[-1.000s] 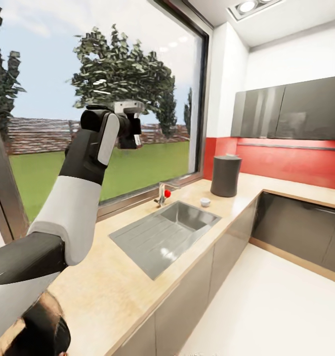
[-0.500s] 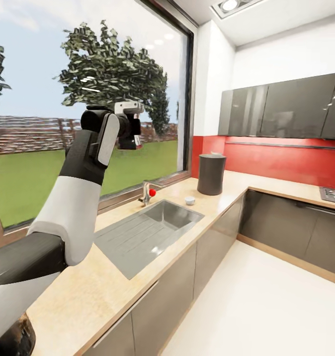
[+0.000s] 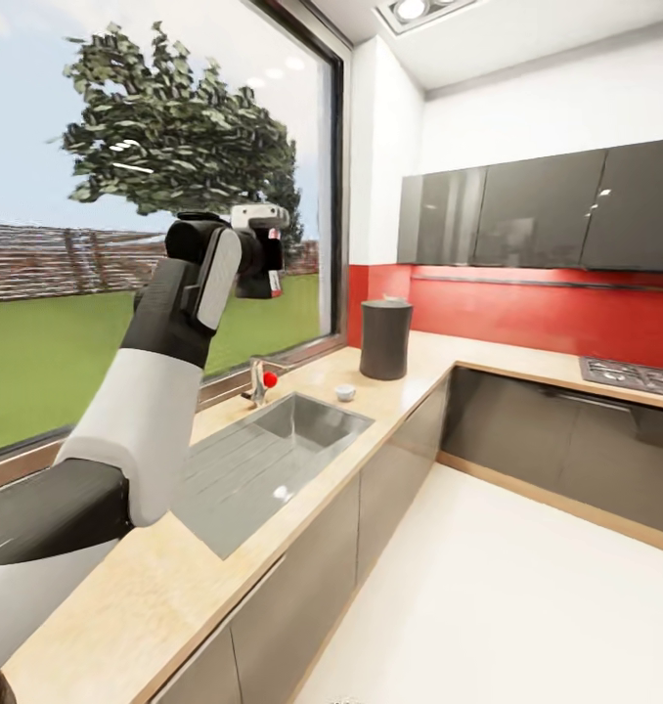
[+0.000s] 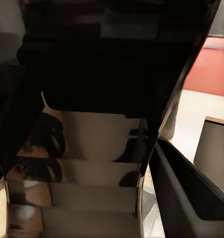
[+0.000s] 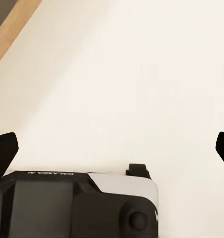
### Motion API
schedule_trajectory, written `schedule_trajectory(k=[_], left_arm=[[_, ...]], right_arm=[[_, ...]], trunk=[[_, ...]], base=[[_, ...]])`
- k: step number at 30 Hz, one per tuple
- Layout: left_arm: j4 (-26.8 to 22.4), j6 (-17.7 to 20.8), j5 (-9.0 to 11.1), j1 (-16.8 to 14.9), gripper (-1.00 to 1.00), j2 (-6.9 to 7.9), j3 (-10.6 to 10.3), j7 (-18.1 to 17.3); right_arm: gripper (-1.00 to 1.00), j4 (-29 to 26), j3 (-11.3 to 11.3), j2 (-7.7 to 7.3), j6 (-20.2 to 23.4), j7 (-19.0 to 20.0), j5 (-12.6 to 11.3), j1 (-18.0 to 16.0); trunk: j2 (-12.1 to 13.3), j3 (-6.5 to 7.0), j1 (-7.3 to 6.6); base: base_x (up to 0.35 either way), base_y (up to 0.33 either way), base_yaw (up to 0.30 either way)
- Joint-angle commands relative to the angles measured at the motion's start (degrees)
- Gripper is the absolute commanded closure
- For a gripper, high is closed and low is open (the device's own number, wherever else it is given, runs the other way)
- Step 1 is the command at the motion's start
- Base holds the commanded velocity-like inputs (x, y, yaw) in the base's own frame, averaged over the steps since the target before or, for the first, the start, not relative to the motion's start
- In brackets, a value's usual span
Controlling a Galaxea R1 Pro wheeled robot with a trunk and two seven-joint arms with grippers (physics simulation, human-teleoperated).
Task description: Set up a coffee station on the kitchen countertop: keep the coffee maker on the countertop, move the bottle of coffee from the kitchen shelf to the counter next to the coffee maker, place a paper coffee filter on top of the coffee maker, put the saucer next to the coffee maker with the coffee cup on the saucer, and place the electric kettle next to the coffee maker.
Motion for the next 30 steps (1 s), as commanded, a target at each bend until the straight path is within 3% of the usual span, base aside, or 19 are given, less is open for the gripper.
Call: schedule_trajectory(k=[1,5,11,16,20,22,25,30], left_arm=[[-0.02,0.22,0.35,0.0,1.0,0.0,-0.42,0.44],[0.08,0.13,0.4,0.05,1.0,0.0,-1.87,0.5],[1.63,-0.23,0.42,0.26,1.0,0.0,-2.31,0.48],[8.82,-4.31,0.54,0.32,1.0,0.0,-2.37,0.43],[14.02,-12.63,0.59,1.08,1.0,0.0,-3.04,-0.2],[16.14,-16.05,0.59,2.01,1.0,0.0,-4.43,-3.36],[21.51,-24.18,0.6,3.18,1.0,0.0,-6.13,-11.89],[23.16,-25.44,0.54,3.41,1.0,0.0,-6.5,-13.02]], right_arm=[[-1.0,-0.11,0.48,-0.02,0.3,-0.36,-0.4,-0.01],[-1.0,-0.08,0.48,-0.02,0.3,-0.36,-0.47,-0.01],[-1.0,-0.06,0.48,-0.02,0.25,-0.36,-0.55,-0.01],[-1.0,-0.06,0.48,-0.02,0.22,-0.36,-0.57,-0.01],[-1.0,-0.06,0.48,-0.02,0.22,-0.36,-0.57,-0.01],[-1.0,-0.06,0.48,-0.02,0.22,-0.36,-0.57,-0.01],[-1.0,-0.06,0.52,-0.02,0.22,-0.36,-0.57,-0.01],[-1.0,-0.06,0.56,-0.02,0.22,-0.36,-0.57,-0.01]], trunk=[[-0.05,-0.09,0.02],[-0.05,-0.36,0.02],[-0.05,-0.79,0.02],[-0.05,-1.16,0.02],[-0.05,-1.45,0.02],[-0.05,-1.6,0.02],[-0.05,-1.83,0.02],[-0.05,-2.2,0.02]], base=[[0.0,0.0,-0.225],[0.0,0.0,-0.204],[0.0,0.0,-0.186],[0.0,0.0,-0.18],[0.0,0.0,-0.179],[0.0,0.0,-0.179],[0.0,0.0,-0.179],[0.0,0.0,-0.179]])
